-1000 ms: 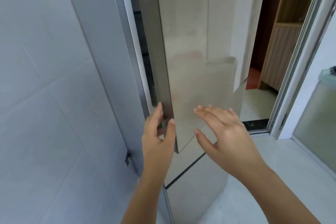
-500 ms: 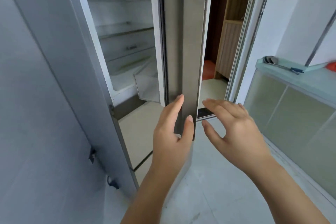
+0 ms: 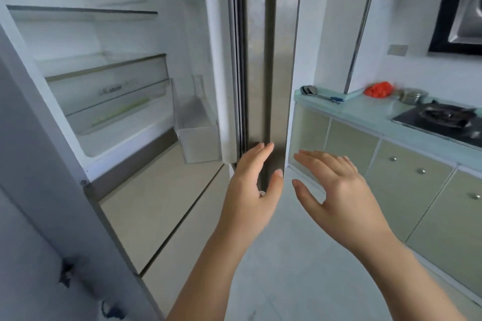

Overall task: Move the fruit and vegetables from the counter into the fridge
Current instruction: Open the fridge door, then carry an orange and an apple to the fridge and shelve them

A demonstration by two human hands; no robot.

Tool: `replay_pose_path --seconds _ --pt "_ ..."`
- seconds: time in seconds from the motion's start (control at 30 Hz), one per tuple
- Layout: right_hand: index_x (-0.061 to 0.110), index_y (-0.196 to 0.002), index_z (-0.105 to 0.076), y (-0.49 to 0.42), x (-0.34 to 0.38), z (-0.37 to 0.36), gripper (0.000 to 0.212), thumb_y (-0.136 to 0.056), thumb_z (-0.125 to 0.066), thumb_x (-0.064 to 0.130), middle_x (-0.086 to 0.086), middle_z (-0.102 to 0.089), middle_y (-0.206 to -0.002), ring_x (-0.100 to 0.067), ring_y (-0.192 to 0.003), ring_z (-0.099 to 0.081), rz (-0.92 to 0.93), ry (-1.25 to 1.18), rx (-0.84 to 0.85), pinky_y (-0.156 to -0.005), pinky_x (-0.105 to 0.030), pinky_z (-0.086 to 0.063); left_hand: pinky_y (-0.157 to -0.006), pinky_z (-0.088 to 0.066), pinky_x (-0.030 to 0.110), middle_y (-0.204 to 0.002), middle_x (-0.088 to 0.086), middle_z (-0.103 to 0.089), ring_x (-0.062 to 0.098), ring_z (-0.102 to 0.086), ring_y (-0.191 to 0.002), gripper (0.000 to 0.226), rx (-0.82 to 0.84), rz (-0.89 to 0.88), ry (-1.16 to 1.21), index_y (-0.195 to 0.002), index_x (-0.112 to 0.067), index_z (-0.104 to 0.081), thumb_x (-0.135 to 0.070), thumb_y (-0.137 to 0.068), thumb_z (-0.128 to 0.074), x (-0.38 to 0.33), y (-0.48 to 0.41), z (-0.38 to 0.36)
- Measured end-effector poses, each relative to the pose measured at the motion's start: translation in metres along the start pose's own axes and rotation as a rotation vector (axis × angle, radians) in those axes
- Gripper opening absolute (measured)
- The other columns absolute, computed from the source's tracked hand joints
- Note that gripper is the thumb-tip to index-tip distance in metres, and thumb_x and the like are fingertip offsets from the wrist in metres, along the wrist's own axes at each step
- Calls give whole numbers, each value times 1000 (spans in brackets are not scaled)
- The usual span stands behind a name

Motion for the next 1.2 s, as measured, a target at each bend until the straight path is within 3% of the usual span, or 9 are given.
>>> replay_pose_path --seconds 0.07,0.17,0.37,0.5,0.67,0.83,1.0,1.2 --pt "10 -110 -63 2 -3 7 42 -81 -45 34 -5 -66 -109 -26 -99 -60 -8 30 -14 -87 -47 -46 -92 -30 1 -134 -1 -49 6 -42 -125 46 -14 -58 -91 -124 -20 -54 -39 -82 -47 -5 0 2" --pt "11 -110 -63 3 -3 9 42 -82 -44 35 -4 -66 -109 -26 -100 -60 1 48 -13 -88 -49 -46 -98 -31 11 -132 0 -51 7 -45 -121 46 -64 -147 -263 -123 -15 -56 -37 -85 -42 -12 0 14" --pt "11 -110 -63 -16 14 -14 41 -82 -45 34 -4 -65 -111 -27 -102 -60 63 9 20 -86 -53 -46 -93 -35 28 -123 11 -57 26 -54 -111 43 -162 -218 -574 -119 -7 -58 -29 -86 -41 -12 0 42" --pt "9 -108 -64 -42 32 -37 41 -81 -44 32 -7 -66 -109 -29 -102 -60 125 4 20 -88 -48 -47 -89 -43 39 -121 15 -58 31 -54 -109 43 -180 -230 -717 -116 -4 -59 -27 -84 -43 0 -4 54" --pt "5 -122 -55 -72 25 -72 51 -79 -47 32 -16 -57 -124 -37 -116 -52 72 42 79 -93 -56 -42 -84 -47 52 -120 18 -59 38 -54 -112 42 -146 -261 -772 -114 -2 -60 -25 -83 -43 13 -20 47" --pt "3 -139 -33 -82 -3 -94 67 -82 -58 25 -18 -35 -145 -38 -137 -22 8 13 126 -106 -51 -18 -85 -47 55 -124 19 -56 38 -51 -116 43 -103 -269 -769 -116 -3 -59 -26 -84 -42 26 -43 25" --pt "7 -138 -36 -85 -36 -90 65 -82 -45 38 -12 -41 -142 -28 -135 -28 19 70 76 -104 -45 -16 -89 -44 55 -128 17 -53 35 -46 -120 42 -93 -309 -709 -121 -5 -53 -26 -86 -43 27 -67 0" --pt "11 -139 -37 -92 -84 -79 66 -82 -43 45 -6 -39 -144 -21 -137 -25 12 90 108 -106 -42 -17 -92 -42 55 -128 15 -54 30 -43 -122 40 -49 -396 -678 -122 -11 -48 -27 -85 -44 25 -89 -38"
Point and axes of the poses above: each hand's wrist, its own y-axis away from the middle knuckle, its own z-axis out of the back of the hand, x = y × z, the point moved 7 cm from there along -y, towards the middle knuckle
